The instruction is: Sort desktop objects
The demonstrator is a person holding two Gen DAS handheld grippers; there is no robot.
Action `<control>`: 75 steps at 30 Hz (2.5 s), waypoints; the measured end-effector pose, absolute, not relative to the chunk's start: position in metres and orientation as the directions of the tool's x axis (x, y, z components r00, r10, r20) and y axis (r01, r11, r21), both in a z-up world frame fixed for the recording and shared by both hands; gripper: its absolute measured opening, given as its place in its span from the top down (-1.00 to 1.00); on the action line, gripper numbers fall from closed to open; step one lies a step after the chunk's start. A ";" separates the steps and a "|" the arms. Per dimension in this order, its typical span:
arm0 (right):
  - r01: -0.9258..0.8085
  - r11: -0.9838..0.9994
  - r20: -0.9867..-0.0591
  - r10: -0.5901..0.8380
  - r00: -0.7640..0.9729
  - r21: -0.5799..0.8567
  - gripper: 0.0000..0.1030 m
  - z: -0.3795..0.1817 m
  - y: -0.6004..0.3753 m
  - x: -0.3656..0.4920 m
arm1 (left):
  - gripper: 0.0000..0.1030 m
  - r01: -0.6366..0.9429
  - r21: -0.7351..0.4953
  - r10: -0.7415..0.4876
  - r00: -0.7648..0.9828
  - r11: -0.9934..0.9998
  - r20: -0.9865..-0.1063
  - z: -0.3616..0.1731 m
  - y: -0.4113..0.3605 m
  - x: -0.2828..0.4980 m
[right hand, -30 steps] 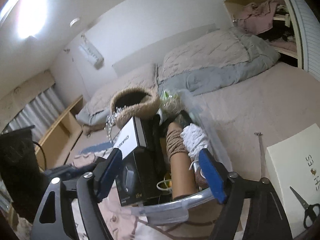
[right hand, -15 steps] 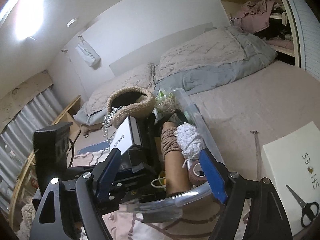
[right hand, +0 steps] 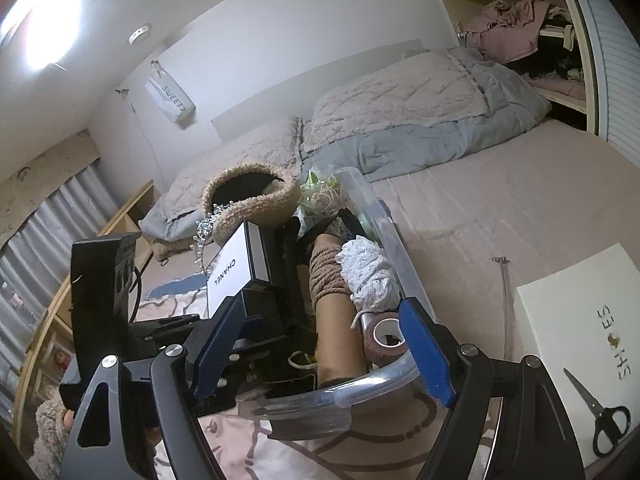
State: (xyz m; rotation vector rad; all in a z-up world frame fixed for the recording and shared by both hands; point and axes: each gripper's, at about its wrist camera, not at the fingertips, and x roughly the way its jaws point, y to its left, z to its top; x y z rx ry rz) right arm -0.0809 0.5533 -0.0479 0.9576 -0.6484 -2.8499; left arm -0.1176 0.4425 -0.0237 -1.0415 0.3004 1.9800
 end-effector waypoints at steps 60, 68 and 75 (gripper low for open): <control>0.008 -0.991 -0.440 -0.065 -0.896 0.131 -1.00 -0.005 0.422 -0.037 | -0.99 -0.558 -0.082 0.521 -0.699 -0.826 -0.490 0.051 0.242 -0.079; 0.005 -0.996 -0.435 -0.045 -0.899 0.092 -1.00 -0.012 0.402 -0.020 | -0.99 -0.546 -0.054 0.500 -0.717 -0.836 -0.486 0.046 0.219 -0.062; -0.017 -0.996 -0.442 -0.021 -0.897 0.082 -1.00 -0.020 0.400 -0.009 | -0.99 -0.541 -0.027 0.481 -0.723 -0.841 -0.496 0.039 0.208 -0.049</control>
